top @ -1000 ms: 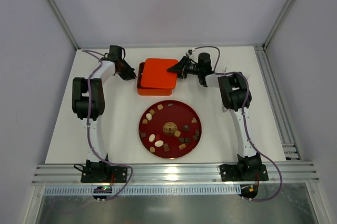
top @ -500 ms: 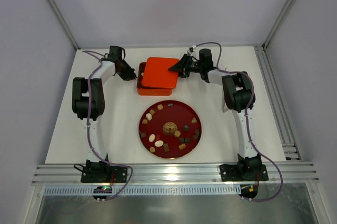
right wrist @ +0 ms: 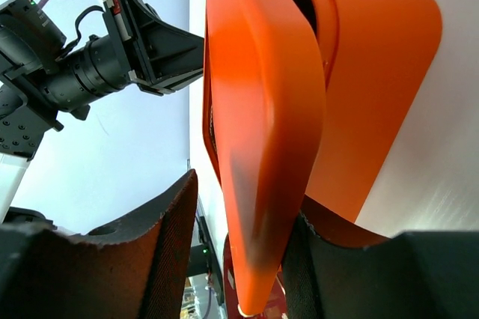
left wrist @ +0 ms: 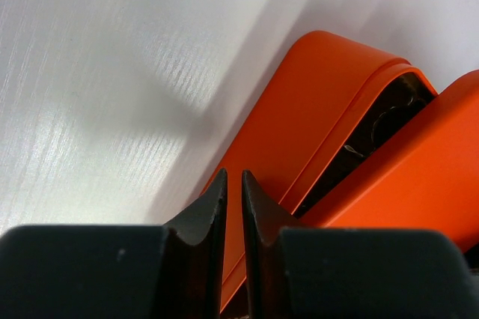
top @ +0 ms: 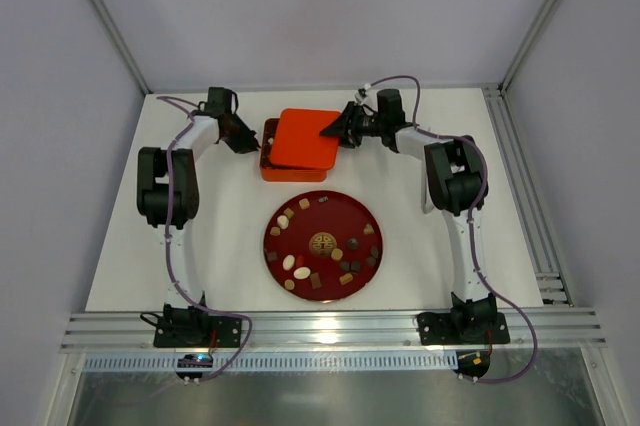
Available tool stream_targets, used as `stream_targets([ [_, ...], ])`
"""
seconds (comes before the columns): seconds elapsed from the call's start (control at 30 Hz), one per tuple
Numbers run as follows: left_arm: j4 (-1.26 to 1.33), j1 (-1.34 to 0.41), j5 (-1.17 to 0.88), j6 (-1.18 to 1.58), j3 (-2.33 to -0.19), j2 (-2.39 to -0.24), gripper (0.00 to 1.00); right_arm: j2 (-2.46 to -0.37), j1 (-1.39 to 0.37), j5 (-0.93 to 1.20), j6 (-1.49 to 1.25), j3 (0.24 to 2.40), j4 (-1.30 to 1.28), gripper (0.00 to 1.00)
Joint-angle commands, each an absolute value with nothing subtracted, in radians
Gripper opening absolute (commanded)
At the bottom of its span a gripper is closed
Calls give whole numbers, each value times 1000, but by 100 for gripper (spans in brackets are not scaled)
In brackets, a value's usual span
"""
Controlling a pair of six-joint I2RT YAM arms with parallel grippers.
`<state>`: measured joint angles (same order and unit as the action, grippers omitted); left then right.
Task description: Pack the chocolate
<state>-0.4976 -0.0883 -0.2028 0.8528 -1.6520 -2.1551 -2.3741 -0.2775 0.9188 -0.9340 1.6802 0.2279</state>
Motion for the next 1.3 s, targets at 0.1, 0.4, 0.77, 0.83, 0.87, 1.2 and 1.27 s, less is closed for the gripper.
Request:
stream_targets([
  [0.1, -469, -83, -213, 838, -1644, -2114, 11, -2306, -264, 881, -865, 1703, 123, 48],
  [0.4, -463, -83, -218, 839, -1643, -2114, 11, -2295, -258, 848, -792, 1743, -27, 48],
  [0.77, -463, -83, -225, 836, -1652, -2128, 11, -2304, -261, 818, -750, 1781, -86, 48],
  [0.83, -463, -84, -230, 836, -1652, -2129, 12, -2316, -265, 813, -735, 1801, -113, 48],
  [0.87, -463, -84, -230, 838, -1655, -2132, 11, -2322, -268, 808, -732, 1821, -132, 48],
  [1.2, -465, -84, -239, 833, -1672, -2149, 13, -2405, -296, 781, -666, 1974, -273, 43],
  [1.27, -463, -86, -239, 834, -1674, -2152, 13, -2422, -296, 778, -657, 1996, -298, 42],
])
